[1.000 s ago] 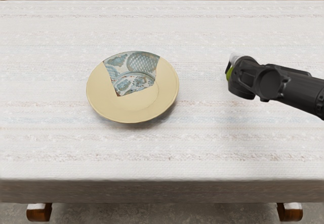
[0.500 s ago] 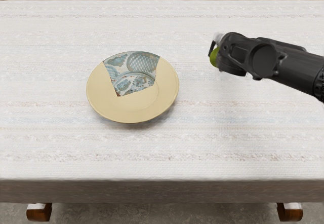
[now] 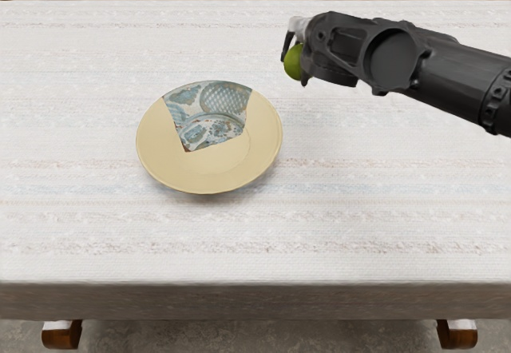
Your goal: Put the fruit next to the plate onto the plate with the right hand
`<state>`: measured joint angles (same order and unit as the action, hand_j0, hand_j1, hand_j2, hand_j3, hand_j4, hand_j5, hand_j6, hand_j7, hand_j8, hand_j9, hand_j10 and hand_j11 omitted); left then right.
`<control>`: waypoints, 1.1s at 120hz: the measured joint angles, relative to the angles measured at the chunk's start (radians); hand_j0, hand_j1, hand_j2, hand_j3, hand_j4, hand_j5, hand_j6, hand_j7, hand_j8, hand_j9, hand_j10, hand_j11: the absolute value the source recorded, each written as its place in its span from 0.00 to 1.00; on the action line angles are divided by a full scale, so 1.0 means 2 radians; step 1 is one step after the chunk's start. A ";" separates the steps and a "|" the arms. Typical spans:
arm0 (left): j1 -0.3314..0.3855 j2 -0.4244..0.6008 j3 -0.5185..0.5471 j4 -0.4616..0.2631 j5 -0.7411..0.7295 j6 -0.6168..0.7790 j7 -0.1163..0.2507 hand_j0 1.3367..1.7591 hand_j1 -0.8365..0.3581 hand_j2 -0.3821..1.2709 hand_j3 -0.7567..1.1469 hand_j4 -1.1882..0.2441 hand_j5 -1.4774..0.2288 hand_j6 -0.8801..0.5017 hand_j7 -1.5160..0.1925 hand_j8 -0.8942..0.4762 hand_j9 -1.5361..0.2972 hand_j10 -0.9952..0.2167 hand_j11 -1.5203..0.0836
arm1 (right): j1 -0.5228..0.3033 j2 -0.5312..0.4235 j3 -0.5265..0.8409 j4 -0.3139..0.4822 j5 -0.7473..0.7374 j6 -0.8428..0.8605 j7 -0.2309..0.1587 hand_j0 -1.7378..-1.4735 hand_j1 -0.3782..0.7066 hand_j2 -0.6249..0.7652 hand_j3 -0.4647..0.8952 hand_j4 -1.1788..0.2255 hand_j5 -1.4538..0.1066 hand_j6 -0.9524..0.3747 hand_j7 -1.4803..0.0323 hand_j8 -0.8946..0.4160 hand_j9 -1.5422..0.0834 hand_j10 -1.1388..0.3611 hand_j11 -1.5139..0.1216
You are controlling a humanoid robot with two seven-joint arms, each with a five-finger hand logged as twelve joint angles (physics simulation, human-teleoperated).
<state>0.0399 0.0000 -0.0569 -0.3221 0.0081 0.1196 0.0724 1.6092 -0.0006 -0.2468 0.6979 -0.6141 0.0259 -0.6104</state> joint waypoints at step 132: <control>0.000 0.000 0.000 0.000 0.000 0.000 0.000 0.76 0.99 0.23 0.40 0.83 0.87 0.64 0.89 0.65 0.84 0.82 0.95 | -0.044 0.000 0.059 0.115 -0.004 0.010 0.000 0.32 0.56 0.59 0.34 0.40 0.37 0.44 0.41 0.43 0.40 0.36 0.39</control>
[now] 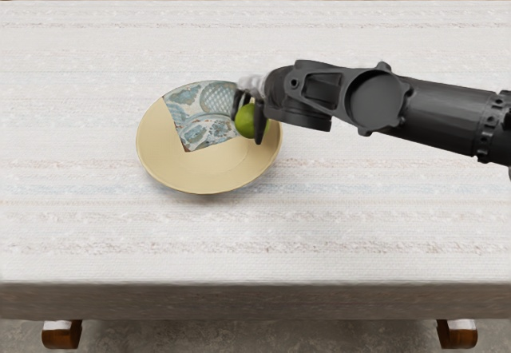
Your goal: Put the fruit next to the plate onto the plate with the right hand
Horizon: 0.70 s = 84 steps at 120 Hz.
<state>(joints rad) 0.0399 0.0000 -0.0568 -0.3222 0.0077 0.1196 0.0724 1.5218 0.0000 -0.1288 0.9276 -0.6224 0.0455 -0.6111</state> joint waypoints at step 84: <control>0.000 0.000 0.000 0.000 0.000 0.000 0.000 0.76 0.99 0.23 0.40 0.83 0.87 0.64 0.89 0.65 0.84 0.82 0.95 | -0.031 -0.211 0.182 0.072 0.094 0.275 0.099 0.30 0.07 0.45 0.34 0.81 0.89 0.69 0.94 0.65 0.91 0.73 0.89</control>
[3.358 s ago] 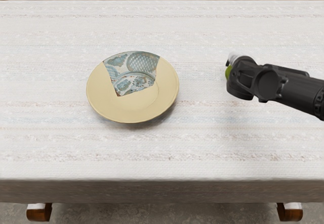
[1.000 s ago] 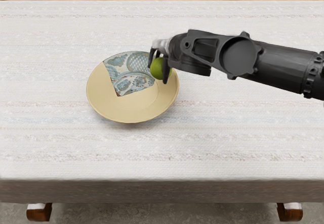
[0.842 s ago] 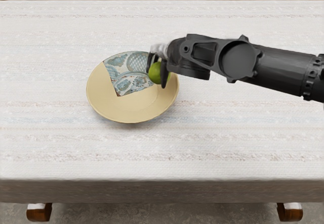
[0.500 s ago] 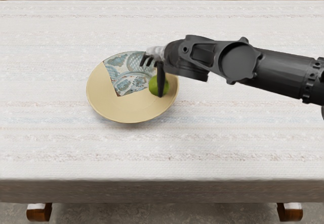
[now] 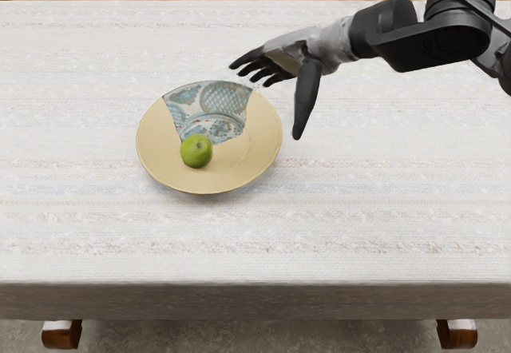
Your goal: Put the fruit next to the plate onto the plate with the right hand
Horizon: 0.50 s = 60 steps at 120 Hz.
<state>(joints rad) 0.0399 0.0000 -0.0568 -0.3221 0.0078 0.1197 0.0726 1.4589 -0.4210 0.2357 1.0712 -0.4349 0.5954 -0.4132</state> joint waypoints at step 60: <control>0.000 0.000 0.000 0.000 0.000 0.000 0.000 0.76 0.99 0.23 0.40 0.83 0.87 0.64 0.89 0.65 0.84 0.82 0.95 | -0.072 -0.149 -0.030 0.002 0.032 0.008 0.013 0.30 0.05 0.45 0.34 0.82 0.91 0.70 0.96 0.66 0.93 0.74 0.91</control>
<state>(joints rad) 0.0399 0.0000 -0.0567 -0.3221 0.0078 0.1196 0.0734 1.3152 -0.7196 0.1748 1.0752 -0.3704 0.6110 -0.3871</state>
